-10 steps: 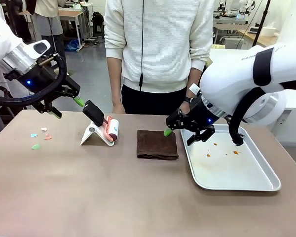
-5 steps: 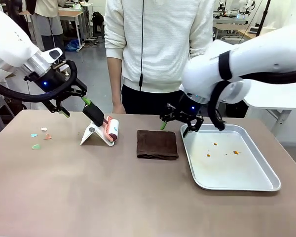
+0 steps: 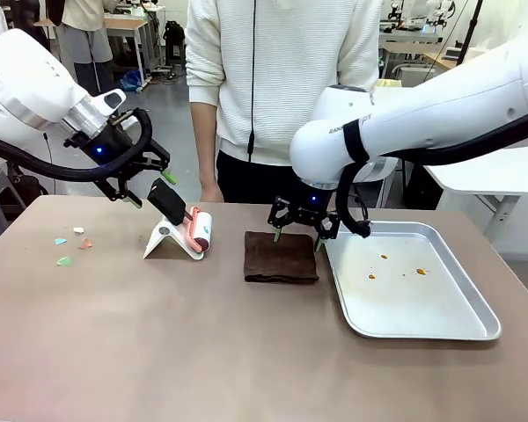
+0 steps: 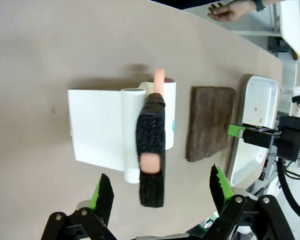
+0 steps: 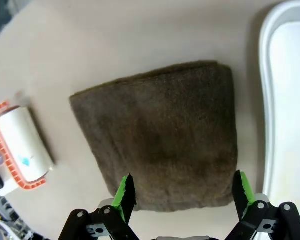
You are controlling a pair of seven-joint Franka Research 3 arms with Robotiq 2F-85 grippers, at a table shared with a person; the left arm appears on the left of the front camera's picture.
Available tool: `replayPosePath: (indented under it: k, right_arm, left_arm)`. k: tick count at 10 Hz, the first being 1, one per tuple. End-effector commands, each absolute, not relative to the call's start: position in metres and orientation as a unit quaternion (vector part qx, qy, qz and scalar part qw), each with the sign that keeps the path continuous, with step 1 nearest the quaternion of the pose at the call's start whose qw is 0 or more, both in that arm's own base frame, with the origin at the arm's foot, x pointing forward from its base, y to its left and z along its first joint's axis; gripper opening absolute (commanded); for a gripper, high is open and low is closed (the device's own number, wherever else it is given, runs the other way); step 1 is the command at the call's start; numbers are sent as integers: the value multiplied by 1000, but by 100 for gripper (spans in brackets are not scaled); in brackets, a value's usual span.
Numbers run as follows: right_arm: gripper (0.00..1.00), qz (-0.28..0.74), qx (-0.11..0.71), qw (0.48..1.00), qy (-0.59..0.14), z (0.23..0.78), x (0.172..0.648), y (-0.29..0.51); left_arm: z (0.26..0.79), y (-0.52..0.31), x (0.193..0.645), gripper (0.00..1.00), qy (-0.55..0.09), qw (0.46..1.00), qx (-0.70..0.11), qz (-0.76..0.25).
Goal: Clean the surface of the table.
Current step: Hold the Lint Roller with your left hand and the towel with your right hand.
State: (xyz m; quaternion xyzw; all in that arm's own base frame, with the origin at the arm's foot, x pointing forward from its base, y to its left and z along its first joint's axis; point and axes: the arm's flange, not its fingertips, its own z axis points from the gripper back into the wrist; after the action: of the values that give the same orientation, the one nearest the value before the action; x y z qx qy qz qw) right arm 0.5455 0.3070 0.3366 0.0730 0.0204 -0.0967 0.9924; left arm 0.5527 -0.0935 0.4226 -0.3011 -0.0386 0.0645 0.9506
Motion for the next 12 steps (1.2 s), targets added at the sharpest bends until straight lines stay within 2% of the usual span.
replayPosePath:
  k: [1, 6, 12]
  right_arm:
    - [100, -112, 34, 993, 23, 335, 558, 319]
    - [100, -110, -8, 994, 24, 309, 565, 318]
    - [100, -60, 37, 997, 34, 301, 566, 306]
  left_arm:
    - [419, -101, 557, 100, -48, 950, -305, 48]
    - [415, -103, 558, 100, -44, 951, -303, 43]
    - [415, -105, 560, 100, -42, 952, -300, 42]
